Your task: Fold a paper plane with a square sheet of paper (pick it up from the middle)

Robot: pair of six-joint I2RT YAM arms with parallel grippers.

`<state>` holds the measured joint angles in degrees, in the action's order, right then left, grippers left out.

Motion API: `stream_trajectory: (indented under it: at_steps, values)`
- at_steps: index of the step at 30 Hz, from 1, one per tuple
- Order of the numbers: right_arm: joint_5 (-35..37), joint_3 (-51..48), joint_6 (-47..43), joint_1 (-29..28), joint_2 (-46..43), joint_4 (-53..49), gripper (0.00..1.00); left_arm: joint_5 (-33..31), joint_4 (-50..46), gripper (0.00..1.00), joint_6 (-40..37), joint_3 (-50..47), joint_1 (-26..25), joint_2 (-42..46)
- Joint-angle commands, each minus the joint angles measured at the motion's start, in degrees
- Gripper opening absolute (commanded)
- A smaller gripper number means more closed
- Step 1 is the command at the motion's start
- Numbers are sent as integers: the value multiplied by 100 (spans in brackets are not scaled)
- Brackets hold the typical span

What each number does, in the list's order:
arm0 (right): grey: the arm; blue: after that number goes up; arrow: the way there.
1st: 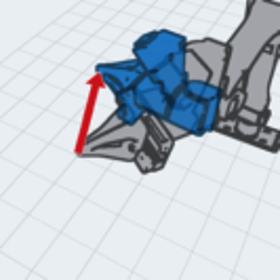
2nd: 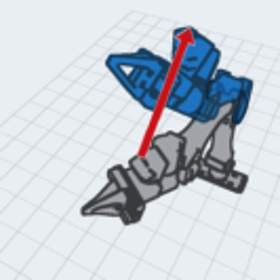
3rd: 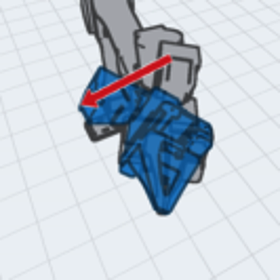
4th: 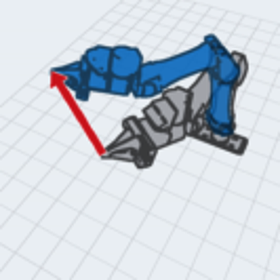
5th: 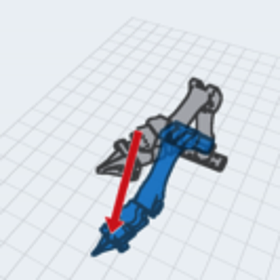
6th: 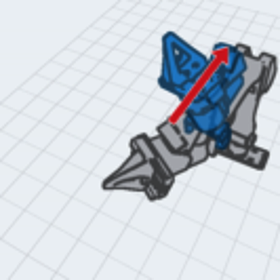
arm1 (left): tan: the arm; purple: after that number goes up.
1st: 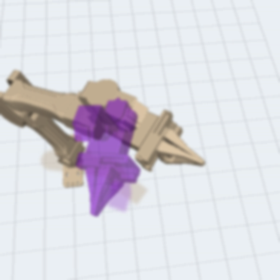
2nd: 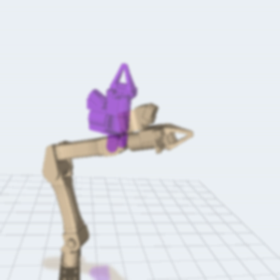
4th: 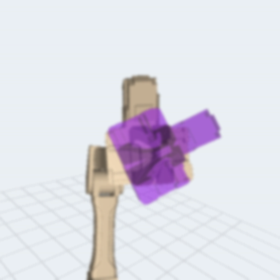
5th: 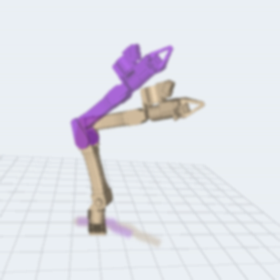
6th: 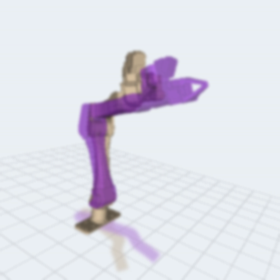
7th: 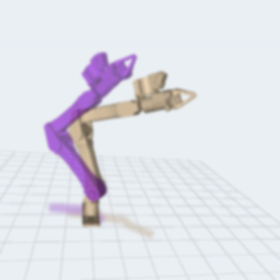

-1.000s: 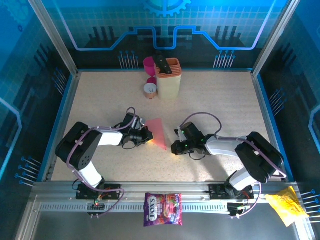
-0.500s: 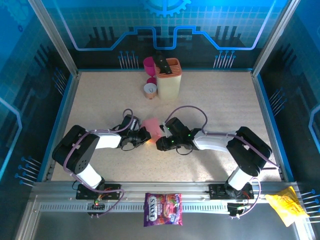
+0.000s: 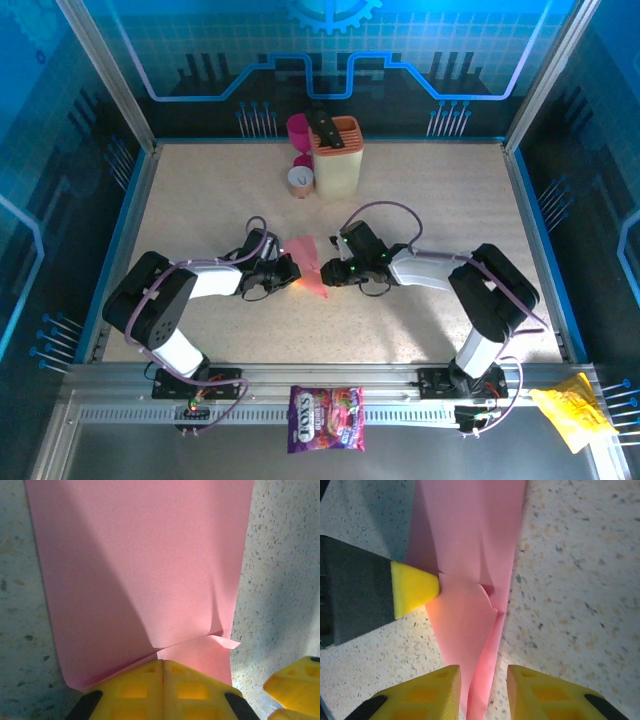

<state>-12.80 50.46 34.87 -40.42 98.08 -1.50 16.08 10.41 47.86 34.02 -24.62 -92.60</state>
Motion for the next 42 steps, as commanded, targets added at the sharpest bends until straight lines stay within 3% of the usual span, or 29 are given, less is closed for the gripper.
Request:
stream_trajectory:
  at_steps: [1,8,15,23,34,42]
  values:
    - [-347,299,-144,60,258,-25,30,-430,-852,0,-251,-76,1,-96]
    - [-537,527,-85,57,573,71,28,-418,-907,0,-310,-54,1,-90]
    - [-552,238,99,-264,135,168,14,-425,-846,0,-172,-89,1,-95]
    - [-488,101,442,-590,416,530,5,-565,-884,0,75,-167,3,-25]
    - [-276,-247,482,-386,615,569,0,-610,-903,0,274,-238,1,62]
    - [-319,-250,245,-112,761,317,0,-709,-791,0,827,-512,-221,443]
